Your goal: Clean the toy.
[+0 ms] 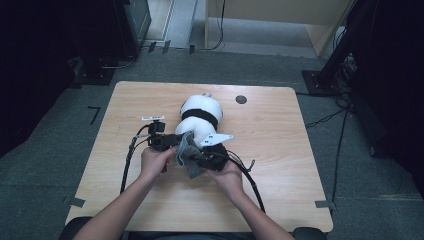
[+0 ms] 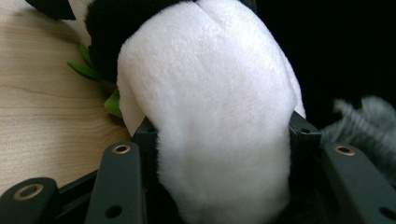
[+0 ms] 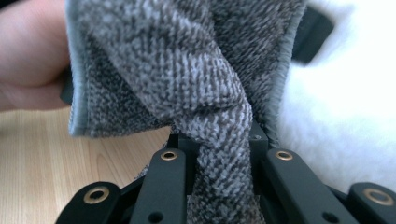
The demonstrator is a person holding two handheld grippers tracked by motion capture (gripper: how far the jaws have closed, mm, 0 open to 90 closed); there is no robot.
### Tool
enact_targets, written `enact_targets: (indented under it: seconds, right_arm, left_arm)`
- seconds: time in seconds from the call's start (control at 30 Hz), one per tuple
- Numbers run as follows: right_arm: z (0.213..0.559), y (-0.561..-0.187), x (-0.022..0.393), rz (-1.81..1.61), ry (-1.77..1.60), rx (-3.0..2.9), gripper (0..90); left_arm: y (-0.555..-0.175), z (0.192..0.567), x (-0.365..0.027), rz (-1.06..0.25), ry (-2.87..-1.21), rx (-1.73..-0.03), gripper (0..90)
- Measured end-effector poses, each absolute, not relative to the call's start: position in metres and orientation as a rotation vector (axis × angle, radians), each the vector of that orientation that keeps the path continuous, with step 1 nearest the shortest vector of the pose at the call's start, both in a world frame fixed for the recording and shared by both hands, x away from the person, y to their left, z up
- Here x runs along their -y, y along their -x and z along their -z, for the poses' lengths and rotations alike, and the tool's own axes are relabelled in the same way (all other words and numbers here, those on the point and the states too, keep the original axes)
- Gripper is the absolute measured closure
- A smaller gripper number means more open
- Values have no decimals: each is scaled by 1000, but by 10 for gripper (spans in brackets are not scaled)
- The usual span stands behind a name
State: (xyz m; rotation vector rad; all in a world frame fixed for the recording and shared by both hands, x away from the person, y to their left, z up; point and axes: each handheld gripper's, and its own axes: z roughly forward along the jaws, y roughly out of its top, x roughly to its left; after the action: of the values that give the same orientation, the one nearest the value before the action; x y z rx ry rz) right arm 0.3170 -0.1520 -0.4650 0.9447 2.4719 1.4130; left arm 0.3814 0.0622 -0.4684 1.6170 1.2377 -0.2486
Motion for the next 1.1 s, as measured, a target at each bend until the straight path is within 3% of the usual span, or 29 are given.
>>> enact_targets:
  seconds: [0.23,0.5,1.1]
  right_arm:
    - [492,-322,145,-1285,-1012,-2567,771]
    - [489,-330,156,-1282,-1050,-2549,771]
    - [477,-349,211,-1239,-1217,-2381,770]
  left_arm:
    - [-379,464,-63,228,-1613,-1223,469]
    - [-381,463,-67,174,-1637,-1215,474]
    - [-386,457,-84,187,-1573,-1219,488]
